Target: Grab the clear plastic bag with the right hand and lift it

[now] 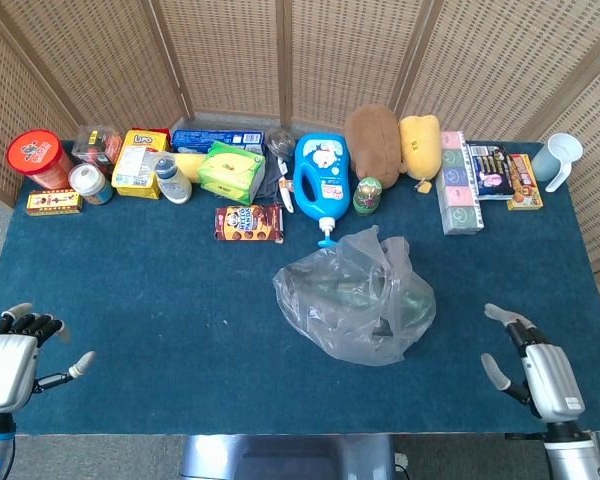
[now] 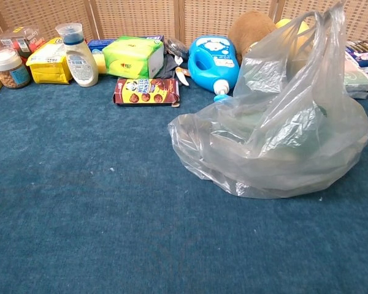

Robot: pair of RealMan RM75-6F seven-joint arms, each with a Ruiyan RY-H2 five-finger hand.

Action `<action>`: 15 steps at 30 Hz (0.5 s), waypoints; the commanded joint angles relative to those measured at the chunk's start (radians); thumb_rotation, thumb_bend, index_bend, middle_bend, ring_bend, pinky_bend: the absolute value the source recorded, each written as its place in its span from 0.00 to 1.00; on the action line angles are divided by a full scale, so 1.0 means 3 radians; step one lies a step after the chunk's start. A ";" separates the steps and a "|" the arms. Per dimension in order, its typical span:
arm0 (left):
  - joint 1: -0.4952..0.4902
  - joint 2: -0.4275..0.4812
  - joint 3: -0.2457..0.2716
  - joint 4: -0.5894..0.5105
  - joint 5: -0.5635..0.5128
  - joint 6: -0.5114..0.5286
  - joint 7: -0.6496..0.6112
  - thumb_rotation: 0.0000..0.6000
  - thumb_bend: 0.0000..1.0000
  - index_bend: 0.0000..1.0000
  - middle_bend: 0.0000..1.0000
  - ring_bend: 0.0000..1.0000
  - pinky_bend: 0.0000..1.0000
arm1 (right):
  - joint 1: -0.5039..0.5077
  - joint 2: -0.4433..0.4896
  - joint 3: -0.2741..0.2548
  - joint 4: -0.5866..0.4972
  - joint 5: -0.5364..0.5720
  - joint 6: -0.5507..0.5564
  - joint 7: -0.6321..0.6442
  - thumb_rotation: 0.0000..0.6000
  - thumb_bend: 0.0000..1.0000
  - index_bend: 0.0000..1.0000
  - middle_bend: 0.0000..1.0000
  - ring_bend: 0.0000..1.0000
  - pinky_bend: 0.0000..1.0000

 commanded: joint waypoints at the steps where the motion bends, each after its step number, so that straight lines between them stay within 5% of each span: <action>1: 0.0002 0.0025 -0.0009 -0.0017 0.0013 0.0021 0.0019 0.00 0.17 0.54 0.50 0.41 0.20 | 0.0202 0.0082 0.0059 0.0004 -0.0017 -0.0222 0.0675 0.01 0.38 0.13 0.23 0.21 0.29; 15: -0.0016 0.0096 -0.0029 -0.0135 0.0043 0.0025 0.0133 0.00 0.17 0.54 0.50 0.41 0.20 | 0.0594 0.0062 0.0183 0.0231 0.0149 -0.0707 0.1526 0.00 0.38 0.12 0.22 0.19 0.29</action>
